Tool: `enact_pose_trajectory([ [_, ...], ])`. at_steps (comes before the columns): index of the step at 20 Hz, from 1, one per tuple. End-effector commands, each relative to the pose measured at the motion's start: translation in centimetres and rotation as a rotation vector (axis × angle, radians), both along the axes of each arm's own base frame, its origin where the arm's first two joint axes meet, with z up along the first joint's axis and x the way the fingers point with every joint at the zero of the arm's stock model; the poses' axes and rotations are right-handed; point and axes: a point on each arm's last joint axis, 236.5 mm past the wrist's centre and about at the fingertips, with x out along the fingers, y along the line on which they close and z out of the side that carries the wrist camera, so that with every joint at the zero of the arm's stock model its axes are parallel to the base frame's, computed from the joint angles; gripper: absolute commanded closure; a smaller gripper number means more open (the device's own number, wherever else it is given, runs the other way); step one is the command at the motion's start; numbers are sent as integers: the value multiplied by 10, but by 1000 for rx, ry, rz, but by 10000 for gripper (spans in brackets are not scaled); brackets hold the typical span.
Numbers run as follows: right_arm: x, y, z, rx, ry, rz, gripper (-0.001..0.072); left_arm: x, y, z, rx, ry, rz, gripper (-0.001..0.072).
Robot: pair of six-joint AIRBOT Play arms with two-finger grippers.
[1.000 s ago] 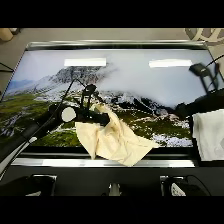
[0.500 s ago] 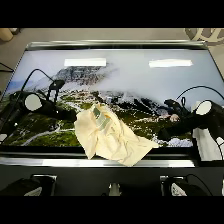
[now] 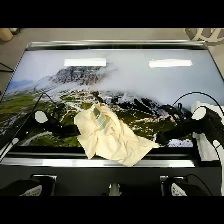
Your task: Fold the shirts.
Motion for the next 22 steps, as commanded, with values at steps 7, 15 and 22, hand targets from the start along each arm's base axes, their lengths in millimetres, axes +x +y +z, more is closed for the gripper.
enact_pose_trajectory([
  [7,-15,5,-21,29,56,56,-8,22,-7,-19,-40,-30,95,592],
  [15,-11,27,-55,132,134,-13,15,30,-8,6,-58,-111,93,674],
  [22,36,19,-7,112,-26,13,699,68,-12,108,-99,-429,36,676],
])
